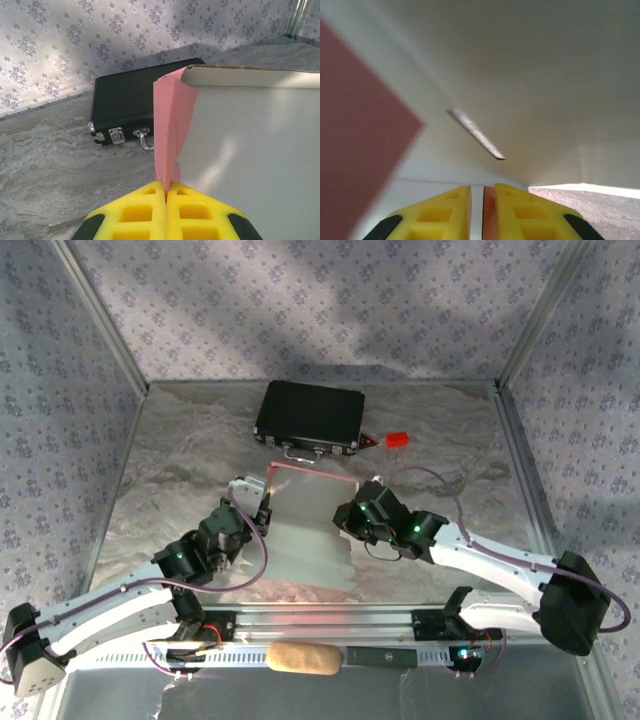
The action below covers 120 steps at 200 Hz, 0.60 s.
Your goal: Fold the paper box
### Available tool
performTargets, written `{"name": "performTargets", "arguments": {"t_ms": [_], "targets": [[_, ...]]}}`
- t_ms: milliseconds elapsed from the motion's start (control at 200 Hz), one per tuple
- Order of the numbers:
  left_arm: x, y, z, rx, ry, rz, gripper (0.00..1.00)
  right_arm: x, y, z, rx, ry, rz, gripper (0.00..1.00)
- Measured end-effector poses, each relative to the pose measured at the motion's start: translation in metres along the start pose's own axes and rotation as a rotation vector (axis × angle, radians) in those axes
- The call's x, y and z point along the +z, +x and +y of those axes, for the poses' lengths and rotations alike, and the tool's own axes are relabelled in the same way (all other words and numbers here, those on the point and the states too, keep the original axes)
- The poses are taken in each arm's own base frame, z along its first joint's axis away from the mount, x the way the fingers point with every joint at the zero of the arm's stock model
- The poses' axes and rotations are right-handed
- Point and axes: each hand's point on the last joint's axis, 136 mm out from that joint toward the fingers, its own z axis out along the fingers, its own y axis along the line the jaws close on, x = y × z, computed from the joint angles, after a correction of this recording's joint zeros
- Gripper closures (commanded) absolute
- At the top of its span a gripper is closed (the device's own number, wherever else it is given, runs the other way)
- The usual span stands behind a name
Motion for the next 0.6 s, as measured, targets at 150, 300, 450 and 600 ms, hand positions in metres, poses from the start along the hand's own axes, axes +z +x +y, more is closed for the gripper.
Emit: {"name": "performTargets", "arguments": {"t_ms": [150,300,450,600], "targets": [[0.001,-0.002,0.000,0.001,-0.003,-0.003,1.00,0.008,0.009,0.005,-0.038,0.023,0.034,0.75],[0.001,-0.003,0.002,0.002,-0.015,-0.004,1.00,0.015,0.010,0.004,-0.041,0.047,0.038,0.75],[0.001,-0.001,0.004,0.013,-0.027,0.001,1.00,0.019,0.014,0.000,-0.059,0.074,0.052,0.73],[0.000,-0.002,0.006,0.012,-0.038,0.000,1.00,0.008,0.009,0.007,-0.114,0.078,0.038,0.66]]}}
